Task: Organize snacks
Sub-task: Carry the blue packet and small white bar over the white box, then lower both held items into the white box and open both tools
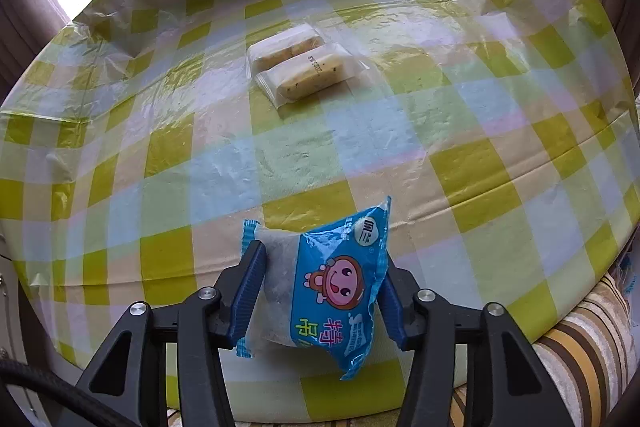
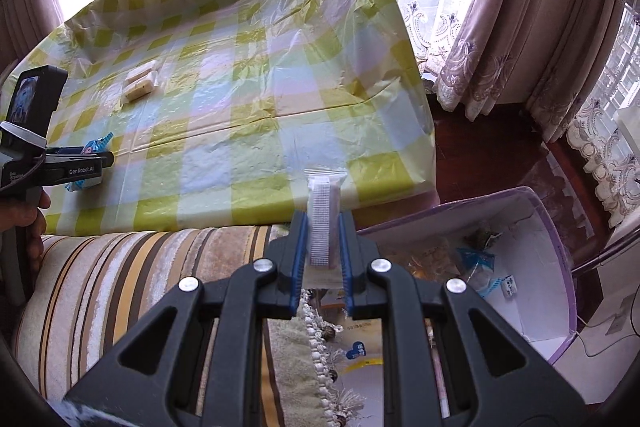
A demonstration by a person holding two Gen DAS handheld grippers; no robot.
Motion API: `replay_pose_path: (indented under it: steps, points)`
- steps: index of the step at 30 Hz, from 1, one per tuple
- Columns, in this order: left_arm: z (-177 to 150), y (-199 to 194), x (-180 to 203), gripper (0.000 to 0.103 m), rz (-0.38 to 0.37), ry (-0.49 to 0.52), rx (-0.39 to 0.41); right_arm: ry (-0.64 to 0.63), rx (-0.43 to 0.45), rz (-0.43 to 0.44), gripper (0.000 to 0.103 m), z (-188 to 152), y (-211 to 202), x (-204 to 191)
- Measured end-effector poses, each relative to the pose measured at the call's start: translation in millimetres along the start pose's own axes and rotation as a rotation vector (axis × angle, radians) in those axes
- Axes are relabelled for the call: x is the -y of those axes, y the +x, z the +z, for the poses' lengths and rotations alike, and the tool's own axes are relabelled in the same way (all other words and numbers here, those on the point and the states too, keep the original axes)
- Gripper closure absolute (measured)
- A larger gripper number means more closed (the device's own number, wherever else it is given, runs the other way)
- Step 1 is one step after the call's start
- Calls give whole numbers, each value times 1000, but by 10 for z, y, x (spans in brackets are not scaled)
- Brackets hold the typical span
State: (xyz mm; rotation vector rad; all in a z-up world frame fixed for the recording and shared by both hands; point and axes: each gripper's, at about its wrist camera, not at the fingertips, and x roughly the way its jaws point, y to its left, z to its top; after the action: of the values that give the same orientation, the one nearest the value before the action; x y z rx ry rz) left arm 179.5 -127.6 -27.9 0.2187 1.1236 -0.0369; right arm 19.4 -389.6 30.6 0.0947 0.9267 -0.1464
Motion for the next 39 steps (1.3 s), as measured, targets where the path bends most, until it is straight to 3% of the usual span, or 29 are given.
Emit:
replay_pose_path:
  steps: [3, 8, 14, 17, 22, 28, 39]
  points:
    - [10, -12, -71, 61, 0, -31, 10, 9, 0, 2, 84, -14, -10, 44]
    - [-24, -324, 5, 71, -112, -50, 81, 20, -1, -3, 84, -45, -32, 110]
    - [-105, -600, 251, 72, -208, -29, 133, 36, -4, -11, 84, -80, -46, 194]
    - [-160, -748, 311, 72, -335, -48, 142, 42, -5, -15, 84, -98, -59, 233]
    - [-350, -862, 484, 72, -688, -93, 43, 52, -9, -22, 84, -139, -78, 299]
    - [-468, -1138, 638, 72, -840, -69, 46, 65, -15, -30, 84, -201, -111, 384]
    - [-579, -1351, 1074, 73, -885, 45, 62, 98, -27, -79, 84, -320, -198, 594]
